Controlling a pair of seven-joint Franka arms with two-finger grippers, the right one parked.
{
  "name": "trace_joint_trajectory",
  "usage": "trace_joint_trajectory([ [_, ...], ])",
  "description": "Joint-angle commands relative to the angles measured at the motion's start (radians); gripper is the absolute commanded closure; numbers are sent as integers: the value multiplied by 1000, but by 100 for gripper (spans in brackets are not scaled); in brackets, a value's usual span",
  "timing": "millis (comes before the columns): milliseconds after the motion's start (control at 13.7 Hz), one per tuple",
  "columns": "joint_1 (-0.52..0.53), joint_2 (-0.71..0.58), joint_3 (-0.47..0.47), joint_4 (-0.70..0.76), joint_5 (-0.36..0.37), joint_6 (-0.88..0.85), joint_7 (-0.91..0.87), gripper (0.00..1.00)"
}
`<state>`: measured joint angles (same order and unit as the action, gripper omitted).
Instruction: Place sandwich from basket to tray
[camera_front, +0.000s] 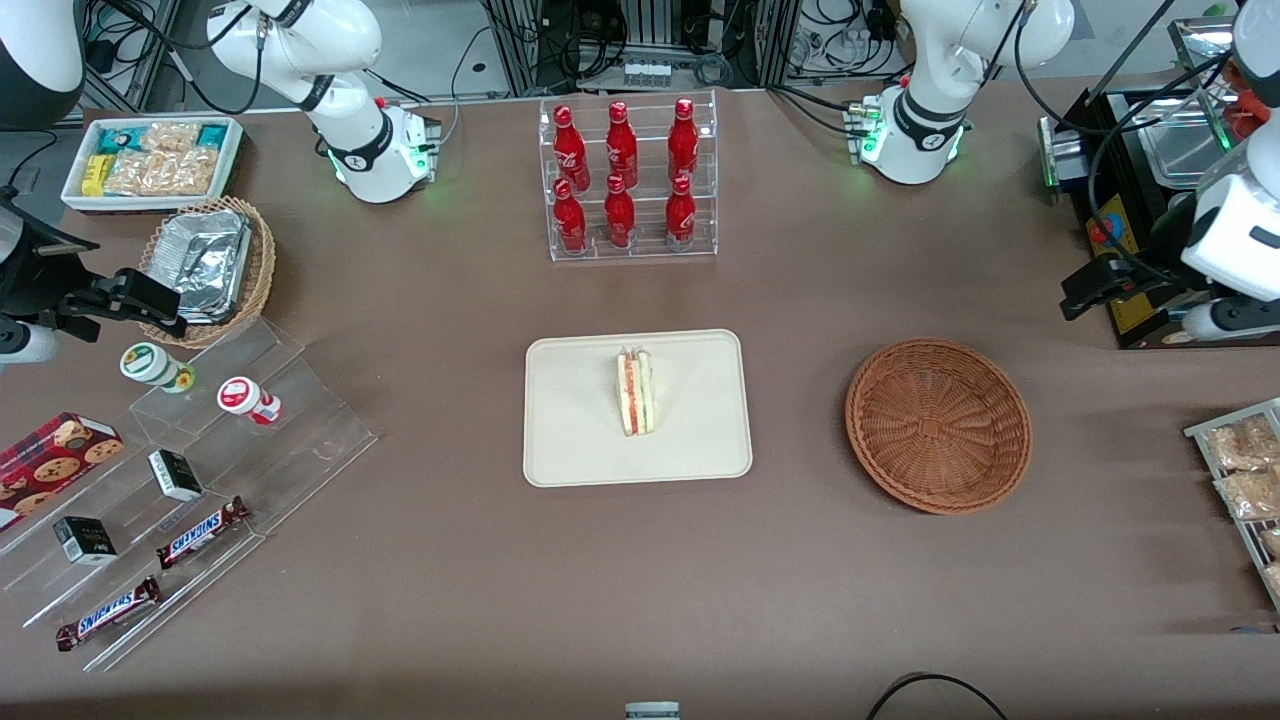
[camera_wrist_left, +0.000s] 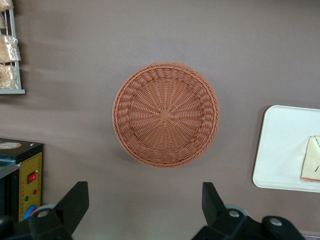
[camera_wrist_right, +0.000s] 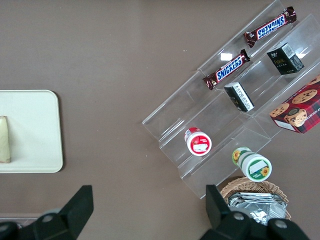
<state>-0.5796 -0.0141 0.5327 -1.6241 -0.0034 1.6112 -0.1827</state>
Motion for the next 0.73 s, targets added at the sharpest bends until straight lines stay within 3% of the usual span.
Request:
trace_joint_trajectory([
  [0,244,-29,-241,-14,-9,-22,28,0],
  [146,473,-33,-479,-17,-9,-25,29,0],
  [219,541,-39,-541,-17,-9,-34,34,0],
  [438,573,-61,-562,-20,-10,-66,135,0],
  [657,570,-53,-565,12,-10,-80,121,0],
])
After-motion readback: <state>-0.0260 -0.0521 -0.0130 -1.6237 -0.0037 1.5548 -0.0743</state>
